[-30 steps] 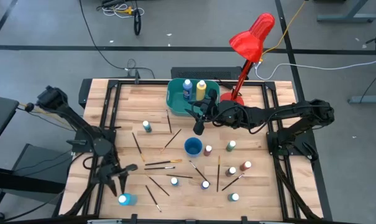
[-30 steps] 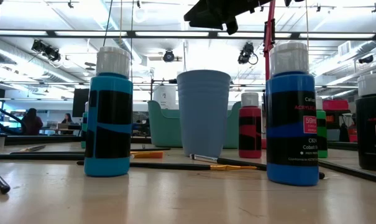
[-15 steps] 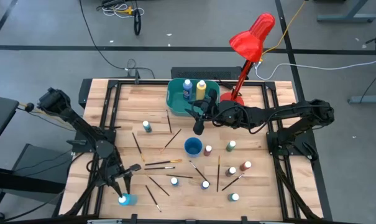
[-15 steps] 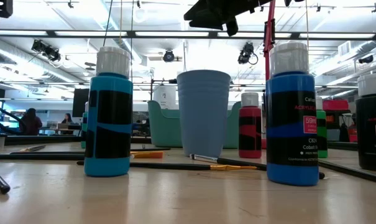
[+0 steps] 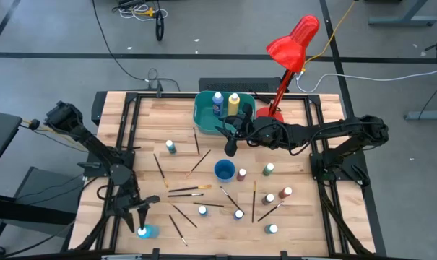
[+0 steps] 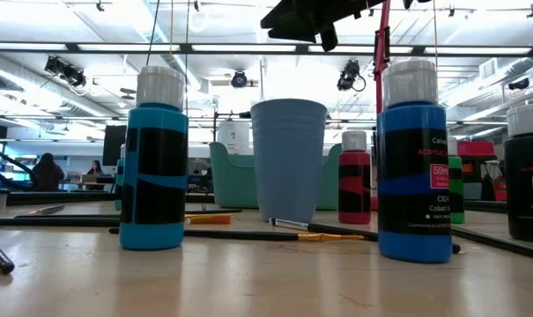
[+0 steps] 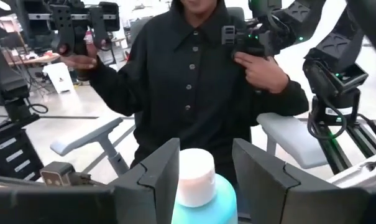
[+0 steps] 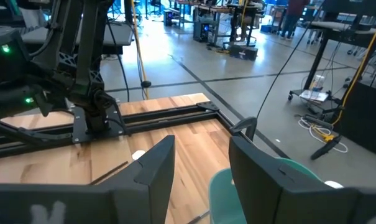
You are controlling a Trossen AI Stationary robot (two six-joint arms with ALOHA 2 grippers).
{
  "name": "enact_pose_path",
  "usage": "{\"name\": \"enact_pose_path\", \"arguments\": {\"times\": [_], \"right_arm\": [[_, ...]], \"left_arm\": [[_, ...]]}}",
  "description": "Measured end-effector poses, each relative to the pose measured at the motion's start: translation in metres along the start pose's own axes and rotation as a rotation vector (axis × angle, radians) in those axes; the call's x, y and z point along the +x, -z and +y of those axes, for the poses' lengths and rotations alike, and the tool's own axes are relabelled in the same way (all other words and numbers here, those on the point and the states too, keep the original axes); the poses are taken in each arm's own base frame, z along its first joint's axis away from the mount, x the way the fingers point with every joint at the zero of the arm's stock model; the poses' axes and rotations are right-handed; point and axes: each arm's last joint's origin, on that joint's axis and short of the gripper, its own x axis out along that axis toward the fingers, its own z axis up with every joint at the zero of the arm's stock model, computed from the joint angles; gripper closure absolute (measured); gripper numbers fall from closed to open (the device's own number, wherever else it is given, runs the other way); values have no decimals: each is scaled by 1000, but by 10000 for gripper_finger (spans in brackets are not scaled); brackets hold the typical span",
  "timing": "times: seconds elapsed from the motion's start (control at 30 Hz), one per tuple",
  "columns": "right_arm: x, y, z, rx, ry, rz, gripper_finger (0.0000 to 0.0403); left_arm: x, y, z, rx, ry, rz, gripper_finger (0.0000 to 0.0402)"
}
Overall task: Pick & Place Paint Supplies
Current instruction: Put the light blue paint bottle into the green bin
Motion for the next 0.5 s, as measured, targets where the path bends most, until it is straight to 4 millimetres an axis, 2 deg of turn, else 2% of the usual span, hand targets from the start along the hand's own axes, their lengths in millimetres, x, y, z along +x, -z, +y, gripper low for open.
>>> {"name": "enact_pose_path", "arguments": {"times": [0.2, 0.5], "right_arm": [[0, 0, 0, 7, 0, -3, 248], [0, 0, 0, 7, -1, -4, 248]], "left_arm": [[2, 3, 2, -24, -76, 26, 242], [16, 6, 8, -120, -56, 63, 242]]}}
